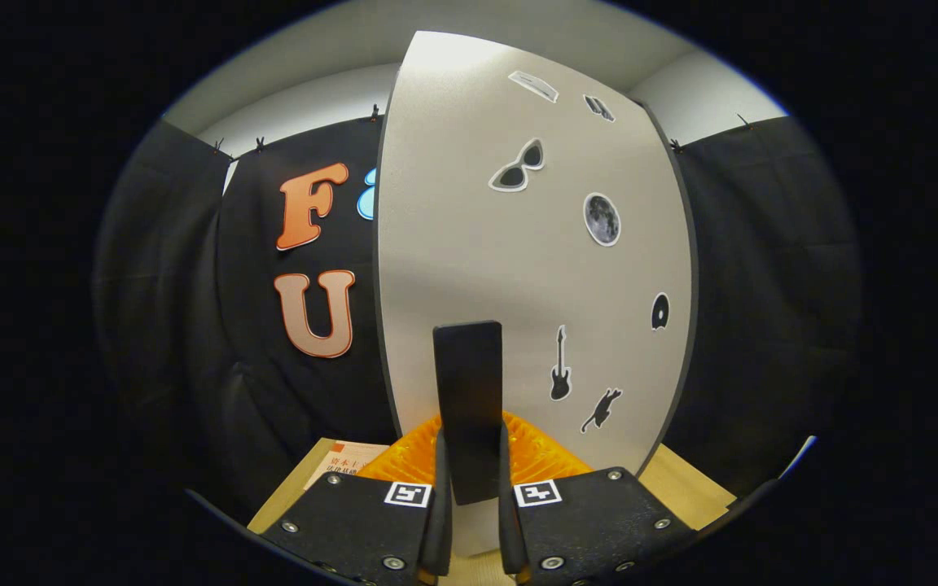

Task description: Open the shoe cabinet door, grab the shoes and put them into the shoe cabinet, then close the shoe cabinet door.

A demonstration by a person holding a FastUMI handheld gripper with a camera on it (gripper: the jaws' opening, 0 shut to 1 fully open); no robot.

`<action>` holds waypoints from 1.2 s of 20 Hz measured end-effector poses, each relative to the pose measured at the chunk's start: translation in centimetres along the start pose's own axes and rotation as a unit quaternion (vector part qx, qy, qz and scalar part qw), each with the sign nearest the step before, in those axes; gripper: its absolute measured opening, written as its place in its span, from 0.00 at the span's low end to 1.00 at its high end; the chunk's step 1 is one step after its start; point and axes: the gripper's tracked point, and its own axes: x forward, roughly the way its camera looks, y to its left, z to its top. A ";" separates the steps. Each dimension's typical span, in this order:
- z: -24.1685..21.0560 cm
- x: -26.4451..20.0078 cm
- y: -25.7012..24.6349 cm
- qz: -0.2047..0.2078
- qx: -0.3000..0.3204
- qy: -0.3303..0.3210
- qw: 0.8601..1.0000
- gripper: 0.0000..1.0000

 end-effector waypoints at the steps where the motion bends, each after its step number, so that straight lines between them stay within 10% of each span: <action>1: 0.0 -0.6 -0.4 -0.001 0.001 0.002 1.000 0.23; 24: -0.4 -7.6 -9.6 0.111 0.004 -0.012 0.994 0.22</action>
